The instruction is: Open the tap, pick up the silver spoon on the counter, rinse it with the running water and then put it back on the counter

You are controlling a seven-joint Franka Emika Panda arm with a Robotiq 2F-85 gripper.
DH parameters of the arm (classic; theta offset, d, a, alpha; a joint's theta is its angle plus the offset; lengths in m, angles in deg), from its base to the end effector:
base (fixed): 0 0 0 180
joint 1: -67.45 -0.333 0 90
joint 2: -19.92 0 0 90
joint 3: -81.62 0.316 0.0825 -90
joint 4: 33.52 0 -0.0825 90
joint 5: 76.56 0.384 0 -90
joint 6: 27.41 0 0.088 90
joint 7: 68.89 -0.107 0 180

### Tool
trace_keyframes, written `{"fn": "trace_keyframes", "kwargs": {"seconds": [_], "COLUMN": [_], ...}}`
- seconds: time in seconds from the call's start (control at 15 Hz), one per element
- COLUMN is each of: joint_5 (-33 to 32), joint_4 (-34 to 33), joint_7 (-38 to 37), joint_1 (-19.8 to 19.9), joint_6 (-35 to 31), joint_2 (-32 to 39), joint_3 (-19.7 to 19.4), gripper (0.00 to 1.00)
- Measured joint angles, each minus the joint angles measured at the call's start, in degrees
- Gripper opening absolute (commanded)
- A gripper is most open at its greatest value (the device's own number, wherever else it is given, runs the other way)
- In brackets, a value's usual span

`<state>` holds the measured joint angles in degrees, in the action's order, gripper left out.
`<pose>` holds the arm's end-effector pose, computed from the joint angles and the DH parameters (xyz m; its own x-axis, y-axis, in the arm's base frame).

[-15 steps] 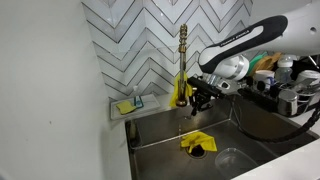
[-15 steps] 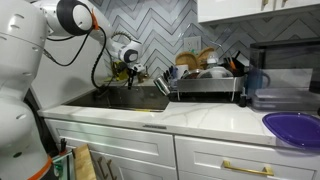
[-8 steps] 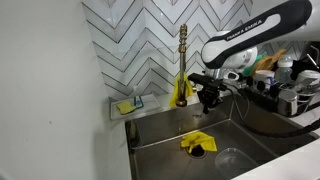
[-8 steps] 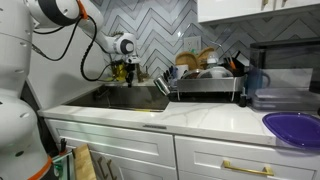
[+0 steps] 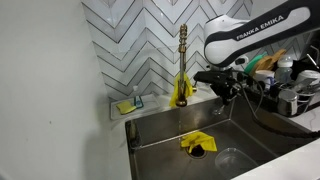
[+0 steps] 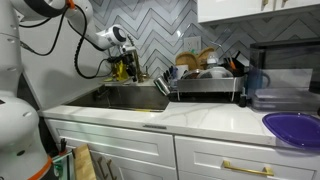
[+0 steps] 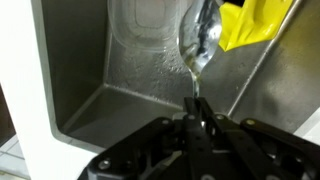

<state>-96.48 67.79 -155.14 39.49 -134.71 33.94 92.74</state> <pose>0.4965 0.3603 0.4172 0.7537 -0.6060 0.2542 -0.6511 -0.7412 0.1635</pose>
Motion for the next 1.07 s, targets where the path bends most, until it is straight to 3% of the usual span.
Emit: {"fn": "trace_keyframes", "kwargs": {"seconds": [0.53,0.73,0.8,1.07], "joint_5": [-22.1,-25.5,-25.6,-25.6], "joint_4": [-0.8,-0.8,-0.8,-0.9], "joint_7": [-6.1,-7.9,-8.3,-8.3], "joint_1": [-2.4,-2.4,-2.3,-2.0], "joint_6": [13.9,15.5,15.4,15.3], "joint_2": [-2.4,-2.4,-2.3,-2.3], "joint_3": [4.0,5.2,5.4,5.7], "gripper": [0.02,0.02,0.07,0.07]}}
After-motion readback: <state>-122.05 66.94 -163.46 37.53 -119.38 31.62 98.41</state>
